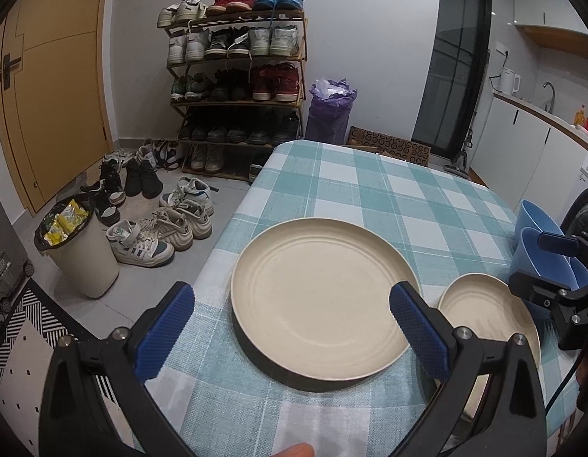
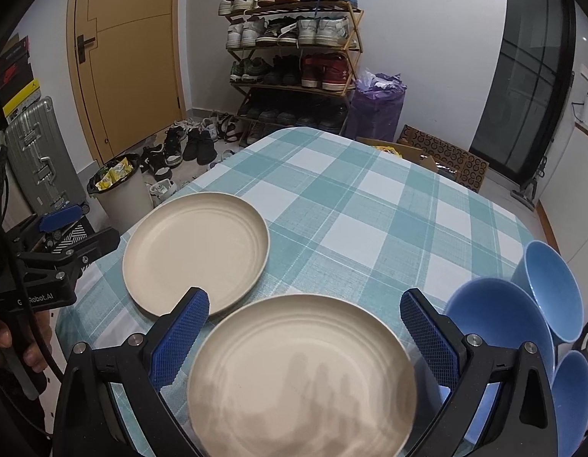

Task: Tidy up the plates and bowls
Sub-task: 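Move both tools to the rim of the remaining single cream plate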

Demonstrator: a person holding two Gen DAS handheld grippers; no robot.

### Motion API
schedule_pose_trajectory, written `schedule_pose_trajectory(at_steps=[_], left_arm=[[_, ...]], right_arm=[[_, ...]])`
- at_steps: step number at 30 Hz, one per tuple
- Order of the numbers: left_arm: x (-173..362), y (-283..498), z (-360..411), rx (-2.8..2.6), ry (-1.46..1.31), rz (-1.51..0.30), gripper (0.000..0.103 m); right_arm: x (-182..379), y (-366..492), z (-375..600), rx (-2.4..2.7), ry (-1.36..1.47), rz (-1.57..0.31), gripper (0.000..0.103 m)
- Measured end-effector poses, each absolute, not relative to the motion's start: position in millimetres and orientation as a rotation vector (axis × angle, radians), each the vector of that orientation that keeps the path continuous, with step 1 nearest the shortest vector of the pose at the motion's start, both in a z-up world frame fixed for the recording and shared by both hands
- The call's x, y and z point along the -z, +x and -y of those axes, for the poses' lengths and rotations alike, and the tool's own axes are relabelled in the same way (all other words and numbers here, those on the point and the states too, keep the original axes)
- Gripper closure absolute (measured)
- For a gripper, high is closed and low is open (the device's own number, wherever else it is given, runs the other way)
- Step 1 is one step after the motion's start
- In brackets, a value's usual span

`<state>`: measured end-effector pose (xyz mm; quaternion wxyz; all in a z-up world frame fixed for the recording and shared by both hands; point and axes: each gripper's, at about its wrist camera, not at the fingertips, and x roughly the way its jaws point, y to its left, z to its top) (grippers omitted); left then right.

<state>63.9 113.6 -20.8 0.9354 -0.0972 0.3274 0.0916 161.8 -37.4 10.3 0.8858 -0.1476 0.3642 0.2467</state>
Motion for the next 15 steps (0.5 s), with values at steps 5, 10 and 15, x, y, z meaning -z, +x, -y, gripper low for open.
schedule_pose_trajectory(at_steps=[5, 10, 15], left_arm=[[28, 66, -121, -0.202, -0.218, -0.686, 0.000], [37, 70, -127, -0.213, -0.231, -0.710, 0.000], [43, 73, -132, -0.219, -0.240, -0.728, 0.000]], right_arm=[[-2, 171, 23, -0.528, -0.318, -0.775, 0.001], [5, 180, 11, -0.541, -0.324, -0.792, 0.001], [12, 187, 3, -0.549, -0.333, -0.807, 0.001]])
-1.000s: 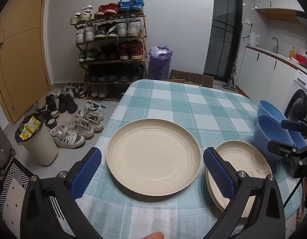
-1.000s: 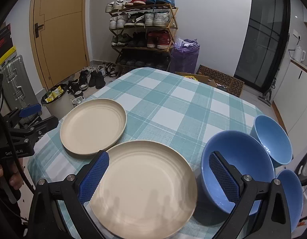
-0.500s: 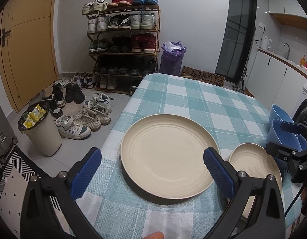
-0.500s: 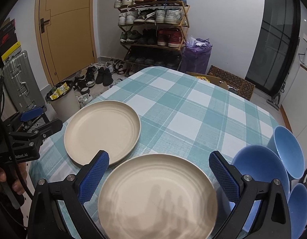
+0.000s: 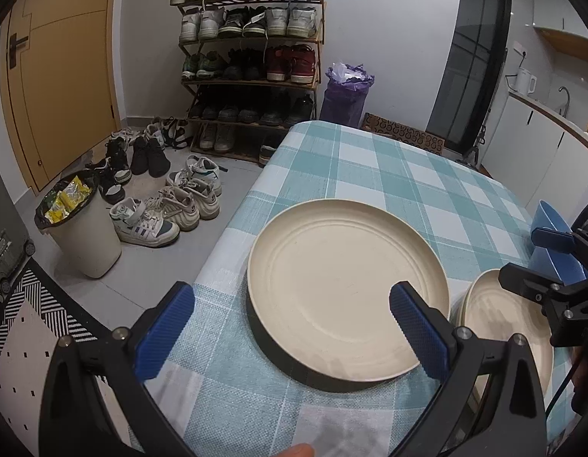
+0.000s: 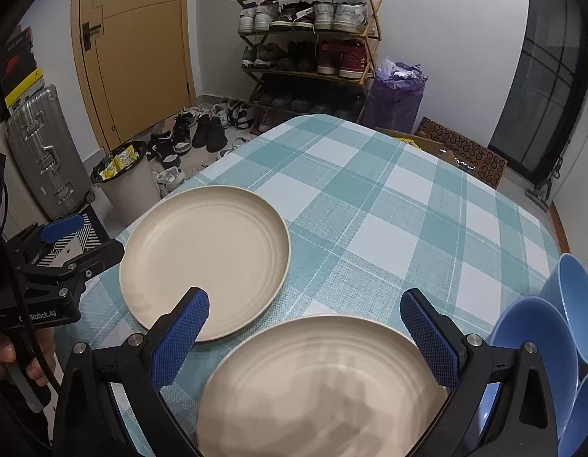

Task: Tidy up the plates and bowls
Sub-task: 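Move both tools to the rim of the remaining single cream plate, then close both tools on opposite rims of the plate and lift it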

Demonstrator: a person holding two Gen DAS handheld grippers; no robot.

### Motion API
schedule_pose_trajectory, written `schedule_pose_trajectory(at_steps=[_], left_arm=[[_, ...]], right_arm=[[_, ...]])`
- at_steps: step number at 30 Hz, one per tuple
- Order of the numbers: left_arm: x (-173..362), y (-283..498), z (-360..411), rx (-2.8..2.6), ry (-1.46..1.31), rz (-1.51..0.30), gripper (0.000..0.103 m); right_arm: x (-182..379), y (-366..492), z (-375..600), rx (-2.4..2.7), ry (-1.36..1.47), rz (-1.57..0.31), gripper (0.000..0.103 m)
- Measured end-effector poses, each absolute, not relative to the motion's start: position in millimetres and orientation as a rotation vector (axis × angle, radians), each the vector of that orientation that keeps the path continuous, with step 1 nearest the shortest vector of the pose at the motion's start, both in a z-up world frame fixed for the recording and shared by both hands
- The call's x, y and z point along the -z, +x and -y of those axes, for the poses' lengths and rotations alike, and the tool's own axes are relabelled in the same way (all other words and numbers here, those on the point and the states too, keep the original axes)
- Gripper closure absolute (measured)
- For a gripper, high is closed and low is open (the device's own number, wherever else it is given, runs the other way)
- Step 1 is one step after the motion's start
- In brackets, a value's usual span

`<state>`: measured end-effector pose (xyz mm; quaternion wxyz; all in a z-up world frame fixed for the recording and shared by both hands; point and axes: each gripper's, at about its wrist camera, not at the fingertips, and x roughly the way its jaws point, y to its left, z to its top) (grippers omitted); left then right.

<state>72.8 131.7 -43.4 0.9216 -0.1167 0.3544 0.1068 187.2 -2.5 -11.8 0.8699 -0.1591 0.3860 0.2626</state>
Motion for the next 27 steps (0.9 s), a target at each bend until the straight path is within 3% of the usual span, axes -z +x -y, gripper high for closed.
schedule_pose_trajectory(at_steps=[23, 27], left_arm=[[72, 83, -148, -0.217, -0.285, -0.802, 0.003], [78, 85, -151, -0.216, -0.296, -0.811, 0.007]], right_arm=[[50, 216, -27, -0.588, -0.339, -0.886, 0.001], [55, 222, -30, -0.585, -0.333, -0.900, 0.001]])
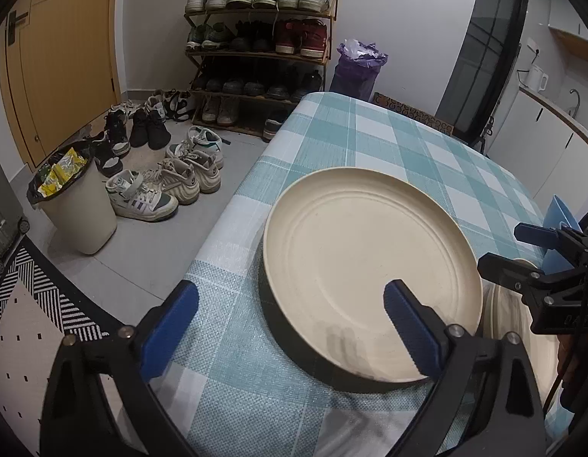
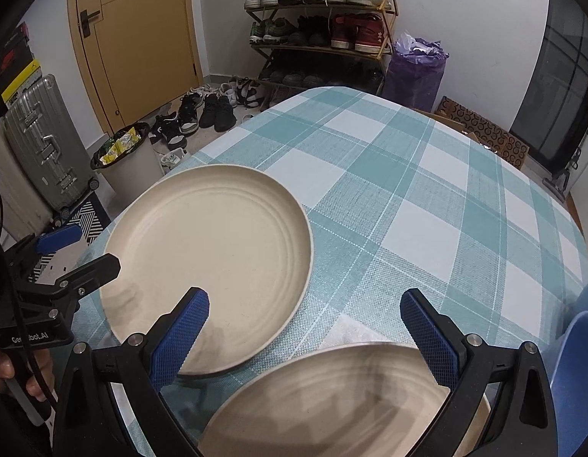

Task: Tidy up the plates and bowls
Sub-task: 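Close both tools on opposite rims of the plate and lift it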

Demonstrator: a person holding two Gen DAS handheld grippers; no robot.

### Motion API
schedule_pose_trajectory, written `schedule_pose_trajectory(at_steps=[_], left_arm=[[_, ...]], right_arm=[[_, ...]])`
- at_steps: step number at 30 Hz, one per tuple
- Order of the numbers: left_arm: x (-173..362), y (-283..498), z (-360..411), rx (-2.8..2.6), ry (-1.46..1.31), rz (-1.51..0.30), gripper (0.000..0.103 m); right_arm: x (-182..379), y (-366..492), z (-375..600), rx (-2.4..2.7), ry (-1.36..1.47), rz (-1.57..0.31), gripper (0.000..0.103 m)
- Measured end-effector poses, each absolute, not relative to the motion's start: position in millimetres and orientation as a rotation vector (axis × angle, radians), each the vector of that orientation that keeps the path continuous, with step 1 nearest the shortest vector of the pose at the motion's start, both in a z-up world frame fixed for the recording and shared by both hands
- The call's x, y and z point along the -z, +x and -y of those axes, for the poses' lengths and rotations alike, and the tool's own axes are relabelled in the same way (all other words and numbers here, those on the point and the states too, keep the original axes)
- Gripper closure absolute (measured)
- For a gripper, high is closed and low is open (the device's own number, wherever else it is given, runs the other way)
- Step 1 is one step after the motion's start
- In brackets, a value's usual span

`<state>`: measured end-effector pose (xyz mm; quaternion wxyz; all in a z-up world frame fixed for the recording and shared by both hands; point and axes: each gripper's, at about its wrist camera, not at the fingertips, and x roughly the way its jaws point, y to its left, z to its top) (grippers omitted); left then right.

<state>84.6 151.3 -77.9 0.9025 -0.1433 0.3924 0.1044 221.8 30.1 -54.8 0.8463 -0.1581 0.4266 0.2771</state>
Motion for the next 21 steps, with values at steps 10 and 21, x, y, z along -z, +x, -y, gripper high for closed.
schedule_pose_trajectory(at_steps=[10, 21], left_arm=[[86, 88, -151, -0.205, -0.300, -0.836, 0.013], [92, 90, -151, -0.191, -0.305, -0.860, 0.025]], right_arm=[[67, 231, -41, -0.601, -0.348, -0.935, 0.001], [79, 235, -52, -0.617, -0.366, -0.958, 0.010]])
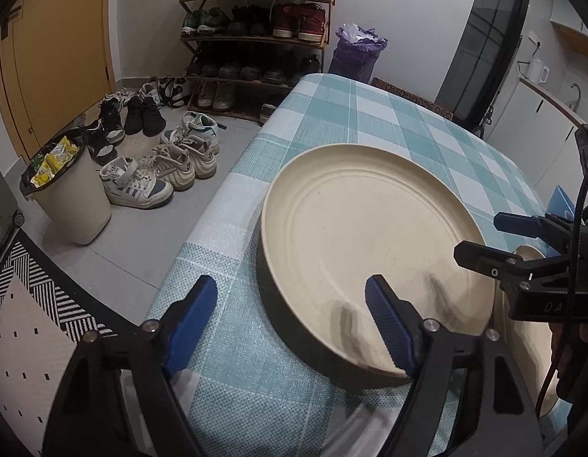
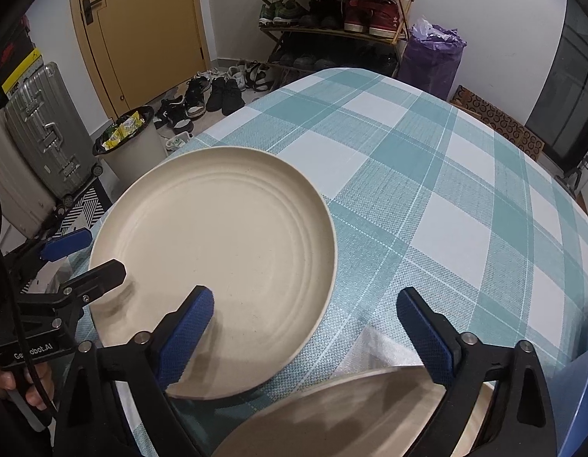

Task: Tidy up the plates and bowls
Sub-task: 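Close both tools on opposite rims of the plate and lift it, then carry the lifted cream plate with both tools over the plate stack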

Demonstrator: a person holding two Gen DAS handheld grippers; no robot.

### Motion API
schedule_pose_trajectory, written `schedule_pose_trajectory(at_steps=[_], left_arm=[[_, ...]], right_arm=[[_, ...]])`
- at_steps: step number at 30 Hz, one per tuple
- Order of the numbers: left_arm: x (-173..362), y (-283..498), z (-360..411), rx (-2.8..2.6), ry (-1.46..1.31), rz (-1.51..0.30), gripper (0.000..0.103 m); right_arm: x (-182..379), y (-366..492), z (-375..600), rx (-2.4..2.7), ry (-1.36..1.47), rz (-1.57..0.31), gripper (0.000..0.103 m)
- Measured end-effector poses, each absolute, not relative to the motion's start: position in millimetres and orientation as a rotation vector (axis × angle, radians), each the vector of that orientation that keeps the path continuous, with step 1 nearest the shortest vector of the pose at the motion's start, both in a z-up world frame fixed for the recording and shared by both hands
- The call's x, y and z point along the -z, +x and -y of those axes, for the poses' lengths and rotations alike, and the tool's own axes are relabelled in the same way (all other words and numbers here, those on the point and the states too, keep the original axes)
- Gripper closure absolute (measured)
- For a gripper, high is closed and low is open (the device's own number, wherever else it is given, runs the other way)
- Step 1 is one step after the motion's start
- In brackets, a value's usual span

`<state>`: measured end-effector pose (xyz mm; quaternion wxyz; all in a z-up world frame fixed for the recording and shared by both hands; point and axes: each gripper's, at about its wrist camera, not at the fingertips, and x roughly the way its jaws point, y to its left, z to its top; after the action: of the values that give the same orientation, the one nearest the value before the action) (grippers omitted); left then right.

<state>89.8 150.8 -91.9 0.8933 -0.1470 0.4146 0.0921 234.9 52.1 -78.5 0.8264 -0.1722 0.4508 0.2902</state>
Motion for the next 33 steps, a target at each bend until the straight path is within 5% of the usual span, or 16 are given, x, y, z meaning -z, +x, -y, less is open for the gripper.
schedule_pose_trajectory(at_steps=[3, 14, 22, 33], left_arm=[[94.4, 90.7, -150.3, -0.183, -0.304, -0.873, 0.041], [96.0, 90.8, -149.1, -0.175, -0.297, -0.881, 0.053], [93.9, 89.9, -146.3, -0.162, -0.285, -0.873, 0.068], [93.5, 90.9, -146.0, -0.160, -0.287, -0.871, 0.073]], right_arm=[[81.5, 236.0, -53.6, -0.624, -0.370, -0.968, 0.021], [85.4, 236.7, -56.3, -0.619, -0.379, -0.984, 0.051], [82.0, 233.8, -56.0, -0.605, -0.395, -0.955, 0.065], [81.3, 234.1, -52.9, -0.574, -0.418, -0.941, 0.081]])
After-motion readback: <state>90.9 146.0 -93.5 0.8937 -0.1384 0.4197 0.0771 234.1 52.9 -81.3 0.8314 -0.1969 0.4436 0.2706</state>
